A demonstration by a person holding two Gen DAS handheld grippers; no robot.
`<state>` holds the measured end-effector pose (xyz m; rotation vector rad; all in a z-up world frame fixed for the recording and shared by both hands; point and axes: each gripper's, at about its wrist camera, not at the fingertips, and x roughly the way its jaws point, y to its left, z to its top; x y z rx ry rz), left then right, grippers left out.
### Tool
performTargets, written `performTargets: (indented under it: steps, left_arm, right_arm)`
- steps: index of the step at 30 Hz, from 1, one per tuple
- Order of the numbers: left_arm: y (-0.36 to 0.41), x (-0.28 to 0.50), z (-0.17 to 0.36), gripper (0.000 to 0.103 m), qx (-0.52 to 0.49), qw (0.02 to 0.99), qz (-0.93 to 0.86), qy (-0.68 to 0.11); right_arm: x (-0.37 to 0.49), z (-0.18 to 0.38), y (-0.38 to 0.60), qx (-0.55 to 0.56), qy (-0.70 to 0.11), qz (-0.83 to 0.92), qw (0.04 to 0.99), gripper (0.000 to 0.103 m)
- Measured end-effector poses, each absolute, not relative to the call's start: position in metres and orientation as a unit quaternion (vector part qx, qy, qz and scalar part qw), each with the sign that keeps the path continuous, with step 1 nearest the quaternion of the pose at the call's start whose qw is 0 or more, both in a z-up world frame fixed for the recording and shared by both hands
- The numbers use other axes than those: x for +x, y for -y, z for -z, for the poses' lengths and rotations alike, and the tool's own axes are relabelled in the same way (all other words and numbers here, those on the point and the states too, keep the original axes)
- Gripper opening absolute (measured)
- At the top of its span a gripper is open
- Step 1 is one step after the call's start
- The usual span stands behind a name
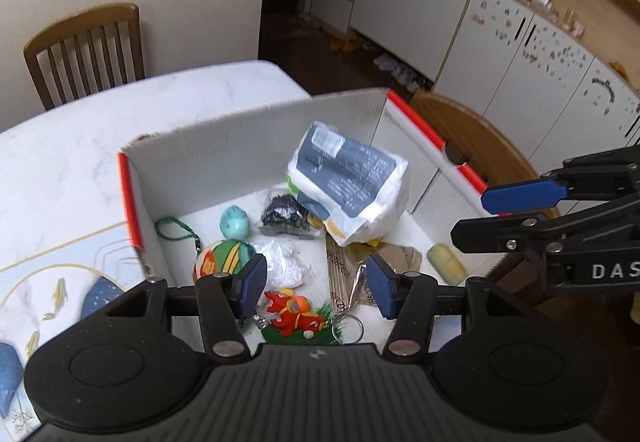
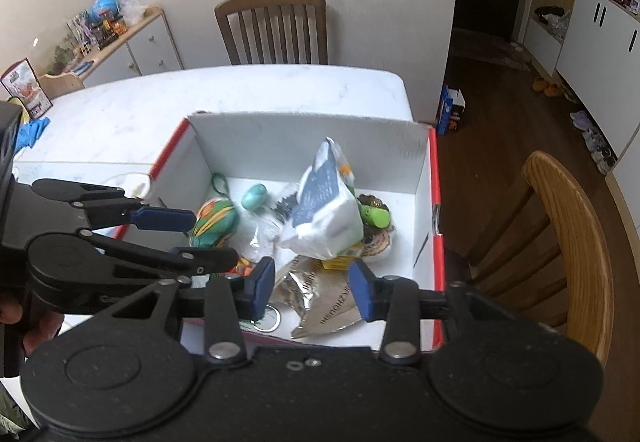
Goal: Organize objects
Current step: 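Open the left tool releasing the keychain while the right tool releases the green bar, then withdraw both tools up and away from the box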
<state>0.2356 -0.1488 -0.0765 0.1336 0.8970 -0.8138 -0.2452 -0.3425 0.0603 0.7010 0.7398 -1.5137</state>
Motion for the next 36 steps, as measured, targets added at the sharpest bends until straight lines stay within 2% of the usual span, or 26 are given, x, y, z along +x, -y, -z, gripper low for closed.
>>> performTargets:
  steps: [3,5,8,10,11,15,18,21,23,28,36]
  left_arm:
    - [0.136,0.232,0.066,0.064,0.051,0.827,0.388,-0.404]
    - [0.130,0.229,0.060,0.064,0.044,0.830,0.392,-0.395]
    - [0.118,0.227,0.053,0.066,0.034,0.833,0.397,-0.385]
    - [0.108,0.225,0.049,0.073,0.023,0.833,0.401,-0.379]
    - [0.104,0.224,0.048,0.074,0.018,0.834,0.403,-0.377]
    - [0.089,0.219,0.043,0.083,0.005,0.838,0.406,-0.364]
    - [0.080,0.217,0.040,0.084,-0.005,0.842,0.404,-0.358]
    - [0.071,0.214,0.037,0.092,-0.009,0.847,0.397,-0.355]
    - [0.064,0.211,0.036,0.098,-0.012,0.849,0.395,-0.351]
    - [0.055,0.199,0.032,0.101,0.005,0.868,0.375,-0.326]
    - [0.043,0.179,0.028,0.102,0.015,0.880,0.365,-0.302]
  right_arm:
    - [-0.240,-0.064,0.338,0.297,-0.314,0.660,0.614,0.048]
    - [-0.237,-0.066,0.334,0.290,-0.309,0.663,0.618,0.059]
    - [-0.232,-0.070,0.329,0.277,-0.307,0.665,0.622,0.062]
    - [-0.229,-0.071,0.326,0.274,-0.303,0.666,0.624,0.065]
    - [-0.228,-0.072,0.324,0.272,-0.300,0.667,0.625,0.069]
    - [-0.224,-0.074,0.315,0.267,-0.282,0.672,0.631,0.075]
    - [-0.221,-0.075,0.308,0.262,-0.268,0.671,0.640,0.081]
    - [-0.217,-0.077,0.301,0.251,-0.255,0.673,0.647,0.087]
    - [-0.215,-0.078,0.296,0.245,-0.245,0.674,0.653,0.095]
    - [-0.207,-0.079,0.285,0.229,-0.225,0.678,0.661,0.101]
    - [-0.193,-0.078,0.270,0.207,-0.209,0.692,0.659,0.101]
